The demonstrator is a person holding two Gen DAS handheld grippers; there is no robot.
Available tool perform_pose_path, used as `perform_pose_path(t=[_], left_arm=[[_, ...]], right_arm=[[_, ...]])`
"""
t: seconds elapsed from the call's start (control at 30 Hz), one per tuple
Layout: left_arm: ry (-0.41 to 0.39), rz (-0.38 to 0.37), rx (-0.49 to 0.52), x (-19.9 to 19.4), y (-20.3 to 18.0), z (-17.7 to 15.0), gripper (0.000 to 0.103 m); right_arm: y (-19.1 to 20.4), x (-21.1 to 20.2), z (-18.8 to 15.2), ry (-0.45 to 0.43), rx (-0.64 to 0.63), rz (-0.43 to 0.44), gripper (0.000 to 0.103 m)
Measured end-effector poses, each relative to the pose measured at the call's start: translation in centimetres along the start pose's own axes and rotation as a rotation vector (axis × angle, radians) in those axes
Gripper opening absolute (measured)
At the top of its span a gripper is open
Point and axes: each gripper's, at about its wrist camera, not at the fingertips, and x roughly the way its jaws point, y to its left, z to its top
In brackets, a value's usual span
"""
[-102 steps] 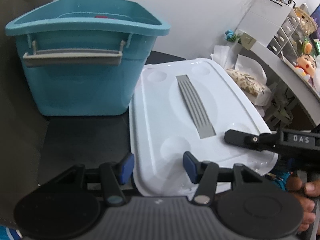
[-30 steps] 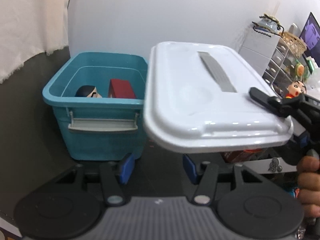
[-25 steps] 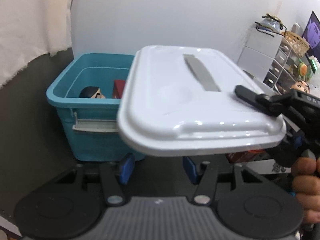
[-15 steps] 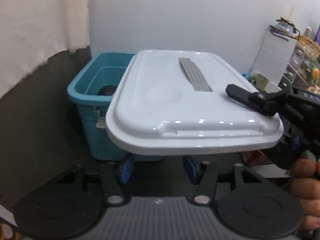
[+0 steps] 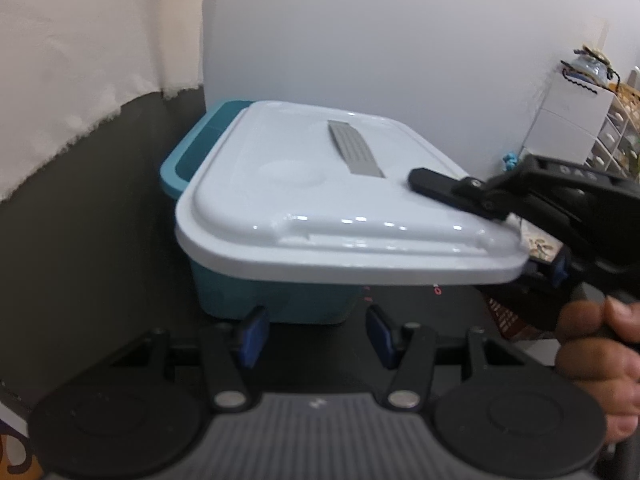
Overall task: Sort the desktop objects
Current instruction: 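Lower the white lid onto the teal bin's rim with the right tool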
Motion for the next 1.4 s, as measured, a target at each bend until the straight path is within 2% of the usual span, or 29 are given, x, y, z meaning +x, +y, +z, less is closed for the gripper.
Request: perform_pose_path(t=[0.1,0.13,0.27,0.33,0.57,0.63,0.7,0.97,1.27,1.4], left_arm=[[-0.003,0.002,-0.003,-0.1,0.1,0.0,0.057],[-0.003,0.002,-0.005,-0.1,0.2,0.0,0.057],[-0.002,0.008,-0.012,0.0,0.4,0.1,0.057],[-0.002,0.007,-0.014,0.0,0.4,0.2,0.057],[-0.006,0.005,-0.015,0.2,0.4,0.5,0.057],[-0.007,0.006,-0.014,0.2,0.4,0.5,0.057],[-0.006,0.007,-0.012,-0.1,0.5,0.3,0.057],[-0.002,0.009,-0.017,0.0,0.9,0.3,0.057],[-0.006,0.007,-0.023,-0.5,0.9,0.1,0.057],[-0.008,0.002,-0.025,-0.8,0.8,0.1,0.057]], right_arm=[[1.3,0.6,0.4,0.005,-0.062,-0.08,0.028],[2.0,0.7,0.4,0.005,-0.095,-0.11,0.03],[5.2,1.2,0.0,0.006,-0.252,-0.247,0.048],[6.6,1.5,-0.3,0.016,-0.325,-0.315,0.052],[6.3,1.5,-0.8,0.039,-0.319,-0.386,0.066],[6.2,1.4,-0.9,0.042,-0.32,-0.412,0.075],[6.2,1.4,-1.1,0.039,-0.329,-0.441,0.088],[5.6,1.8,-0.8,0.043,-0.29,-0.444,0.091],[5.8,1.8,-0.9,0.01,-0.332,-0.452,0.093],[5.9,2.9,-0.6,0.018,-0.326,-0.508,0.095]])
